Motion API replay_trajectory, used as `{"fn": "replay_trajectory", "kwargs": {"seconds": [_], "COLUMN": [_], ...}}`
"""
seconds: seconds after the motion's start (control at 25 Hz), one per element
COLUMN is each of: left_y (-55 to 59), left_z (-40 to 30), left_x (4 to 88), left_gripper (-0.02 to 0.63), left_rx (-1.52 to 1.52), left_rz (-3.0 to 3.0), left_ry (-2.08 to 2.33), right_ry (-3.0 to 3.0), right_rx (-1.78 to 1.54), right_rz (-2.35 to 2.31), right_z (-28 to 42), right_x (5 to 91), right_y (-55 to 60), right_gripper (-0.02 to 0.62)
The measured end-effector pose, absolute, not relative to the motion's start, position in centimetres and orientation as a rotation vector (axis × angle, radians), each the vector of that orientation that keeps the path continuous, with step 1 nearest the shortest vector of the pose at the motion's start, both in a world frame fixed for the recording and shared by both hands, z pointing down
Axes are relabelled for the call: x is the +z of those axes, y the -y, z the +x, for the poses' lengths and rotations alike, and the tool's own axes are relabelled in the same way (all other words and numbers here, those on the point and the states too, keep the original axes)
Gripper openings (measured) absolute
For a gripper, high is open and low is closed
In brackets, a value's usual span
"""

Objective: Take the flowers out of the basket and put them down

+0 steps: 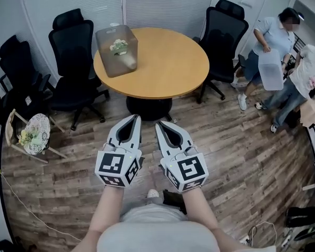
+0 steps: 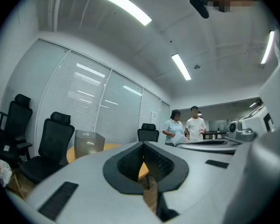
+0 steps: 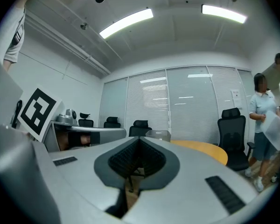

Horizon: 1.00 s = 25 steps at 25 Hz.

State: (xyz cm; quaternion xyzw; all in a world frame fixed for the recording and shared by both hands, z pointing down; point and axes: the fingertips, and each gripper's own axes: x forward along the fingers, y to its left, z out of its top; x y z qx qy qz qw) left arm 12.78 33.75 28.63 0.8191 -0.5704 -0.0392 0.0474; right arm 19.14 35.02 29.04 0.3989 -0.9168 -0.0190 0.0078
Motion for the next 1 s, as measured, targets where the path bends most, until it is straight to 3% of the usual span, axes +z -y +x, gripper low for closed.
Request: {"fn": "replay_trajectory", "kwargs": {"seconds": [0.76,1.0], "left_y": [-27.3,-23.4], "left_z": [12.0,8.7], "left_x": [29.4,29.6], "left_gripper": [0.005,0.005], "left_rx": [-0.1,-0.125], "left_rz": [2.481,2.449], "left_ry": [1.791,1.843], "right_ry": [2.916,2.929], "right_rx": [0.023,0.004], "right_rz": [1.223,1.239], "right_z": [18.8,16.6], "right_x": [30.4,30.0], "right_y": [-28.4,-24.4], "right_gripper": [0.021,0.021]}}
